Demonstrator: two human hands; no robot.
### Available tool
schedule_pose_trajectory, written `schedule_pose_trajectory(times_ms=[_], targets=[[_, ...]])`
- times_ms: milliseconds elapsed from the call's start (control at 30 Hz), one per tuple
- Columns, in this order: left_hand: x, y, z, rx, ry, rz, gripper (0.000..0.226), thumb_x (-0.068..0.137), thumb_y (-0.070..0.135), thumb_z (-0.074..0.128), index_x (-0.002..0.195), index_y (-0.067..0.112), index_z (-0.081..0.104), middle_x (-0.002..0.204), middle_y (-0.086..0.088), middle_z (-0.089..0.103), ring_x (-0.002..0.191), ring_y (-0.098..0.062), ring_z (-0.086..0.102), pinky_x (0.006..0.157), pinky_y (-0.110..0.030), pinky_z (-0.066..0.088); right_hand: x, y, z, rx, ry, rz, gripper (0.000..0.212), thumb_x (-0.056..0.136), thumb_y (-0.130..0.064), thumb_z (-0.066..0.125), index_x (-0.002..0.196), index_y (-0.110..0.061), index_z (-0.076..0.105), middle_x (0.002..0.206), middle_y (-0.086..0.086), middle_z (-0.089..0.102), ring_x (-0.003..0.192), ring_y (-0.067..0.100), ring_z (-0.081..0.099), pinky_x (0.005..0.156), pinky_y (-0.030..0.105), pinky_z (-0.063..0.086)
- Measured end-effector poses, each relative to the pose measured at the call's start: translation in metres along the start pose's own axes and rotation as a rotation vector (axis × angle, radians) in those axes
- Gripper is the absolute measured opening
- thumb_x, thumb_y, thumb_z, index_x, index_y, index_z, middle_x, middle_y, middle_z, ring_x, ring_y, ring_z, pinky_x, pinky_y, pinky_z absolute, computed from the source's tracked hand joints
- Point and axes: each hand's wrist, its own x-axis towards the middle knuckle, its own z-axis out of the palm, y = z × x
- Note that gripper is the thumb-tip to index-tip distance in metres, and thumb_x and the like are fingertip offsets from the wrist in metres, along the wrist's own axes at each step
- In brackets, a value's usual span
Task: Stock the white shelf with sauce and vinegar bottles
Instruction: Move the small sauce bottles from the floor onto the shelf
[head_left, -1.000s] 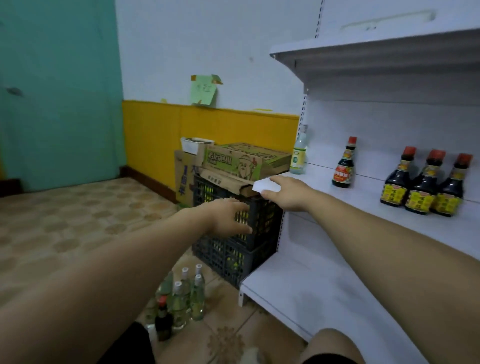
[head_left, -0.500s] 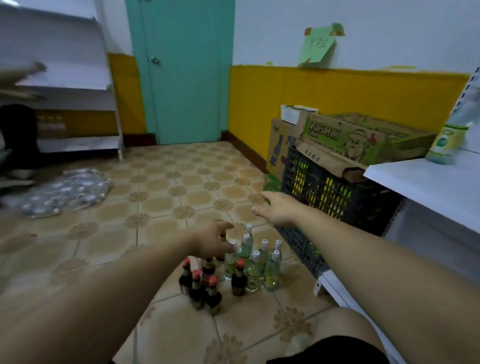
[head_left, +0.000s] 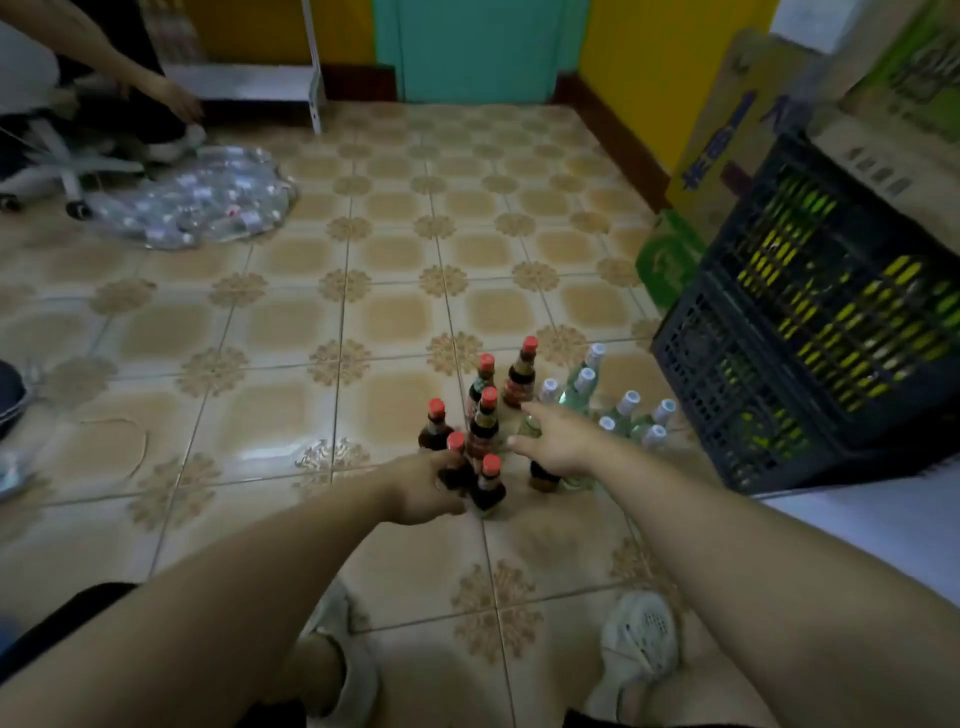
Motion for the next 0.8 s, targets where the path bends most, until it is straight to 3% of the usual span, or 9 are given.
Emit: schedule_pose_trajectory(times_ms=[100,200,400,667,733,800], targets=[[0.042,-0.013,0.022,-0.018,-0.088,-0.023,0.078,0.090,0.044,0.058,0.152,0.022,0.015,0.158,-0.005,0.020,0.141,-0.025,0.027,0.109,-0.032,0.028,0.034,0.018,0.030,0.024,-0.055,0.001,0.059,0.097,-0.041,0.052,0.148,-0.017,0.034,0.152,0.009,0.037,0.134,0.028,0.040,0.101,0.032,0.036],[0.085,-0.027,0.044,-0.055,-0.150,-0.057,0.082,0.090,0.046,0.057,0.153,0.021,0.010,0.160,-0.004,0.014,0.144,-0.025,0.022,0.111,-0.034,0.026,0.071,0.038,0.062,0.043,-0.124,0.054,0.072,0.096,-0.047,0.050,0.153,-0.014,0.022,0.160,0.009,0.023,0.144,0.027,0.027,0.112,0.033,0.028],[0.161,-0.049,0.084,-0.133,-0.167,-0.112,0.085,0.089,0.043,0.060,0.153,0.017,0.010,0.160,-0.006,0.013,0.145,-0.025,0.019,0.112,-0.032,0.024,0.137,0.067,0.121,0.118,-0.171,0.110,0.074,0.095,-0.042,0.055,0.154,-0.017,0.018,0.157,0.010,0.026,0.141,0.030,0.032,0.110,0.039,0.033],[0.209,-0.070,0.115,-0.185,-0.220,-0.147,0.093,0.087,0.035,0.065,0.153,0.014,0.004,0.160,-0.008,0.011,0.144,-0.026,0.020,0.113,-0.032,0.025,0.177,0.082,0.166,0.171,-0.087,0.077,0.038,0.092,-0.031,0.061,0.127,-0.020,0.047,0.128,0.009,0.054,0.113,0.032,0.052,0.088,0.038,0.044],[0.208,-0.071,0.117,-0.188,-0.210,-0.142,0.094,0.087,0.032,0.067,0.153,0.015,0.003,0.159,-0.008,0.013,0.143,-0.027,0.023,0.111,-0.032,0.027,0.175,0.083,0.165,0.226,-0.092,0.058,0.027,0.092,-0.029,0.061,0.114,-0.020,0.048,0.117,0.009,0.056,0.106,0.031,0.054,0.080,0.036,0.042],[0.202,-0.069,0.116,-0.191,-0.196,-0.133,0.094,0.087,0.028,0.068,0.153,0.017,0.002,0.159,-0.008,0.016,0.141,-0.028,0.027,0.109,-0.032,0.030,0.165,0.084,0.157,0.269,-0.091,0.055,0.030,0.093,-0.028,0.061,0.118,-0.019,0.047,0.112,0.008,0.057,0.104,0.029,0.054,0.078,0.034,0.040]])
